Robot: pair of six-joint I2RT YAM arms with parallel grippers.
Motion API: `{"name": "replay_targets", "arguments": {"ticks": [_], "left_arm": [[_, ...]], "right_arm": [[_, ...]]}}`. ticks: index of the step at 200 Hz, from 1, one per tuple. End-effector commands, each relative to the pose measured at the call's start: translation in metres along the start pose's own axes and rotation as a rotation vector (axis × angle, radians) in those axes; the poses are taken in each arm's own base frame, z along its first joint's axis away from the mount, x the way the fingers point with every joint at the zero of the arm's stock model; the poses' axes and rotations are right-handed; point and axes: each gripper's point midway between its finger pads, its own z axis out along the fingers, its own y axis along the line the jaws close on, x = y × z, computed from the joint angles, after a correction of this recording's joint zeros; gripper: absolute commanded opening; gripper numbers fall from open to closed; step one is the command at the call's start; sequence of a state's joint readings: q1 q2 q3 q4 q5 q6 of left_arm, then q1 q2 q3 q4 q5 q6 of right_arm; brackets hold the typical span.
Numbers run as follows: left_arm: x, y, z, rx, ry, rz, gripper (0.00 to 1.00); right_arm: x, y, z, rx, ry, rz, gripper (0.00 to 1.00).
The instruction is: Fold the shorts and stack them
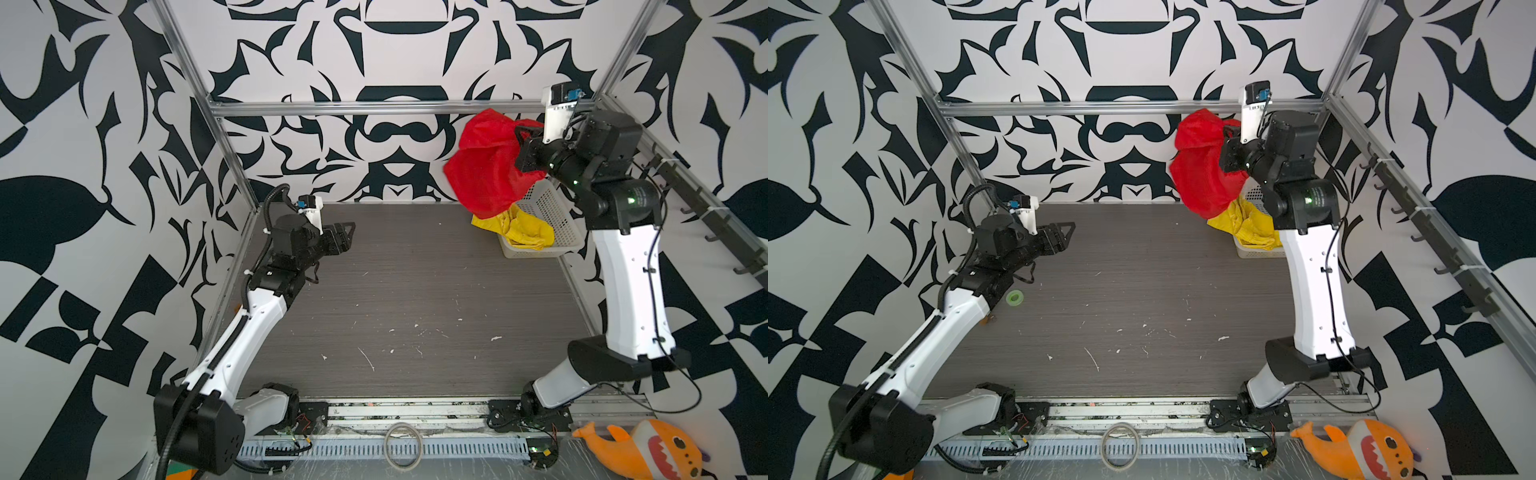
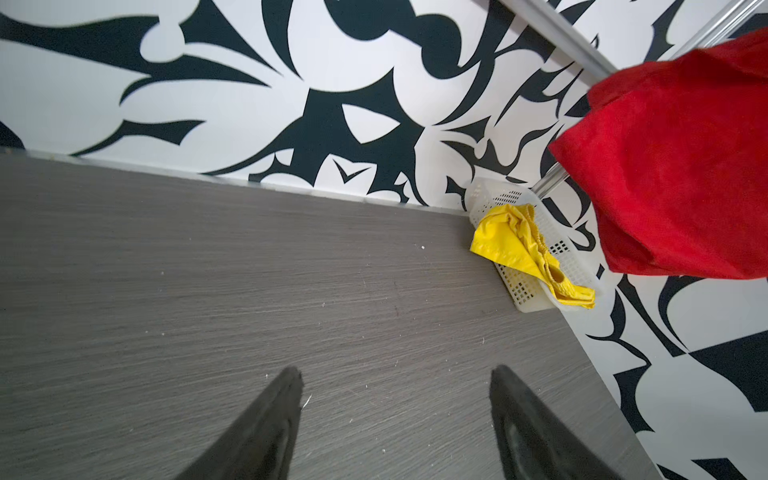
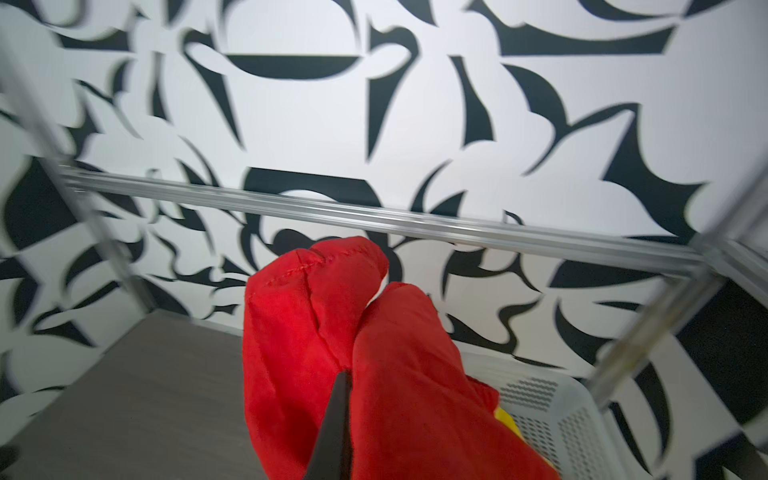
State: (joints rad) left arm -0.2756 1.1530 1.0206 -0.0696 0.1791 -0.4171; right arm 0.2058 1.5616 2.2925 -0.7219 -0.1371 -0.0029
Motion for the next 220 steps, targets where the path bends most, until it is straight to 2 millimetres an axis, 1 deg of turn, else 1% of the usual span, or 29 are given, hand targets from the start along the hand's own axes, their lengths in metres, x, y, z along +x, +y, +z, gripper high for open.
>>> {"name": "replay_targets", "arguments": {"ticks": [1,11,18,26,29,31,35,40,45,58,64,69,79,90,97,107,122,138,140,157,164,177,181,182,183,188,193,194,220], "left_arm": [[0.008,0.011,-0.014,-0.076,0.011,0.018,0.75],[0.009,0.017,-0.021,-0.119,0.009,0.015,0.76],[0.009,0.021,-0.026,-0.144,0.006,0.013,0.76],[0.012,0.025,-0.029,-0.167,0.005,0.013,0.77],[0.012,0.026,-0.030,-0.173,0.004,0.012,0.77],[0.014,0.027,-0.031,-0.176,0.005,0.011,0.77],[0.015,0.029,-0.032,-0.183,0.004,0.009,0.77],[0.017,0.030,-0.032,-0.188,0.005,0.005,0.77],[0.019,0.031,-0.033,-0.192,0.009,-0.001,0.77],[0.026,0.033,-0.032,-0.192,0.021,-0.016,0.77],[0.029,0.034,-0.032,-0.190,0.030,-0.024,0.77],[0.032,0.034,-0.031,-0.190,0.037,-0.030,0.77],[0.038,0.037,-0.030,-0.194,0.055,-0.039,0.77],[0.046,0.040,-0.029,-0.205,0.082,-0.046,0.77],[0.051,0.043,-0.029,-0.212,0.098,-0.050,0.77],[0.060,0.047,-0.028,-0.220,0.118,-0.057,0.77],[0.073,0.050,-0.025,-0.219,0.152,-0.078,0.77],[0.091,0.051,-0.024,-0.203,0.199,-0.126,0.76],[0.094,0.051,-0.024,-0.200,0.206,-0.136,0.76],[0.116,0.050,-0.026,-0.184,0.275,-0.214,0.75],[0.126,0.051,-0.028,-0.187,0.305,-0.247,0.75],[0.147,0.057,-0.034,-0.221,0.355,-0.320,0.75],[0.153,0.061,-0.036,-0.242,0.365,-0.339,0.75],[0.155,0.062,-0.037,-0.248,0.369,-0.342,0.75],[0.156,0.063,-0.038,-0.253,0.373,-0.347,0.75],[0.163,0.068,-0.041,-0.282,0.387,-0.365,0.75],[0.171,0.072,-0.044,-0.307,0.400,-0.379,0.75],[0.172,0.074,-0.045,-0.314,0.403,-0.384,0.75],[0.198,0.090,-0.057,-0.395,0.421,-0.455,0.76]], "right_arm": [[-0.006,0.066,-0.022,-0.297,-0.033,0.044,0.00],[0.005,0.086,-0.020,-0.382,-0.005,0.085,0.00],[0.020,0.098,-0.016,-0.436,0.031,0.118,0.00],[0.038,0.106,-0.007,-0.471,0.071,0.167,0.00],[0.047,0.106,-0.003,-0.469,0.091,0.188,0.03],[0.054,0.106,0.001,-0.463,0.108,0.203,0.06],[0.066,0.104,0.007,-0.447,0.137,0.230,0.18],[0.087,0.099,0.017,-0.409,0.188,0.264,0.32],[0.108,0.094,0.026,-0.367,0.240,0.291,0.42],[0.169,0.073,0.043,-0.219,0.396,0.309,0.85],[0.195,0.062,0.046,-0.144,0.472,0.301,0.94],[0.214,0.053,0.047,-0.085,0.529,0.290,0.99],[0.241,0.044,0.043,-0.022,0.613,0.272,1.00],[0.255,0.043,0.036,-0.006,0.656,0.264,0.99],[0.264,0.047,0.031,-0.005,0.675,0.261,0.99],[0.270,0.054,0.023,-0.014,0.686,0.255,0.99],[0.282,0.074,0.010,-0.047,0.723,0.237,0.97],[0.299,0.106,-0.004,-0.103,0.776,0.201,0.95],[0.302,0.114,-0.007,-0.117,0.787,0.192,0.95],[0.325,0.153,-0.025,-0.176,0.851,0.129,0.92],[0.335,0.174,-0.033,-0.213,0.875,0.104,0.91],[0.351,0.210,-0.044,-0.271,0.911,0.090,0.89],[0.355,0.218,-0.045,-0.280,0.918,0.090,0.88],[0.357,0.225,-0.047,-0.293,0.922,0.087,0.88],[0.357,0.225,-0.047,-0.293,0.922,0.087,0.88],[0.364,0.242,-0.051,-0.318,0.930,0.087,0.87],[0.370,0.253,-0.053,-0.331,0.940,0.087,0.87],[0.372,0.259,-0.054,-0.338,0.943,0.087,0.87],[0.405,0.321,-0.068,-0.354,1.010,0.089,0.87]]}}
